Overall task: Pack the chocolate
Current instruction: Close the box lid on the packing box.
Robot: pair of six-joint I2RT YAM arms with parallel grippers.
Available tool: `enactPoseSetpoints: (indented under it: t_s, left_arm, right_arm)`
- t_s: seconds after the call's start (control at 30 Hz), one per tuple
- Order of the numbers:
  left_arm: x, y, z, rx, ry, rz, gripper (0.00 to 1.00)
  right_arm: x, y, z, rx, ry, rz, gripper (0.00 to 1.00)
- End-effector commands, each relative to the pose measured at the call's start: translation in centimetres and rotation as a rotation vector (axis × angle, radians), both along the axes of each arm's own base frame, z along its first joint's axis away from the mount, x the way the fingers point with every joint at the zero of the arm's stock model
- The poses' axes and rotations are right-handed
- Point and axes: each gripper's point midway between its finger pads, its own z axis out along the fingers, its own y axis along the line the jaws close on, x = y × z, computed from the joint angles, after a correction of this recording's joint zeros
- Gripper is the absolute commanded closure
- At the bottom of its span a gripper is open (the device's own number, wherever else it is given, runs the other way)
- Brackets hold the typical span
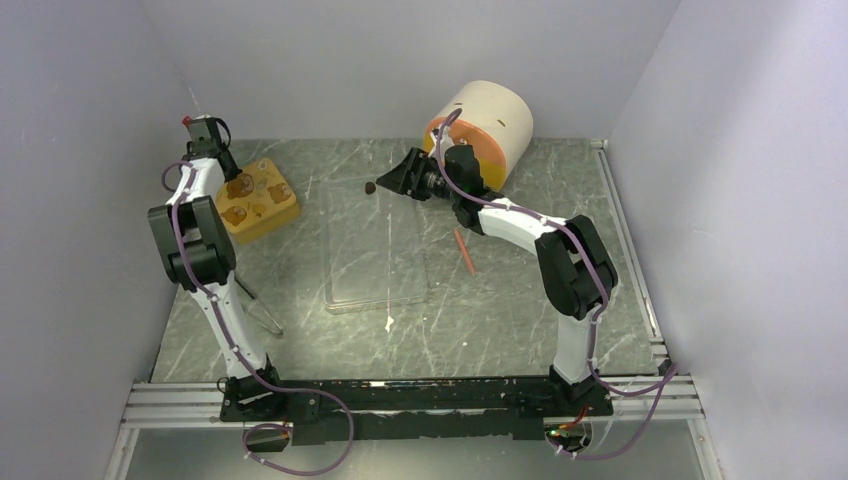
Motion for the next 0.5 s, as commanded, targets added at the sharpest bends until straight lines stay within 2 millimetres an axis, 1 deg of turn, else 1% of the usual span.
enactPoseSetpoints:
  t_s: [0.0,0.1,0.2,0.3,0.37,0.4,0.43,0.47]
  left_arm:
    - [3.6,-3.8,6.5,-0.025,-0.207,-0.11,0.93]
    - [4.7,-5.6,4.3,-0.066,-0.182,-0.192,0.94]
    - [4.4,-6.6,1.2,-0.08,-0.12,-0.22,0.94]
    - [3.9,-6.9,-1.3,-0.093,-0.069,-0.228,0.94]
    - [3.6,-6.9,-2.3,-0.098,-0.033,-0.232,0.94]
    - [3.5,-6.8,-2.5,-0.099,-0.019,-0.233,0.94]
    - [3.3,-6.8,-2.5,-0.1,-0.003,-0.237,0.95]
    - [3.3,-6.8,-2.2,-0.097,-0.003,-0.239,0.95]
  right_arm:
    - [1.1,0.3,2.0,0.025,-0.064,-0.015,0.37]
    - [1.1,0.4,1.4,0.019,-0.053,-0.016,0.37]
    - [1.2,0.4,1.2,0.014,-0.05,-0.021,0.37]
    - [1.3,0.5,1.2,0.015,-0.048,-0.021,0.37]
    - [1.2,0.6,1.2,0.011,-0.048,-0.018,0.37]
    - [1.2,0.6,1.3,0.009,-0.049,-0.017,0.37]
    - [1.1,0.6,1.4,0.007,-0.052,-0.017,0.37]
    - [1.0,0.6,1.6,0.005,-0.054,-0.017,0.37]
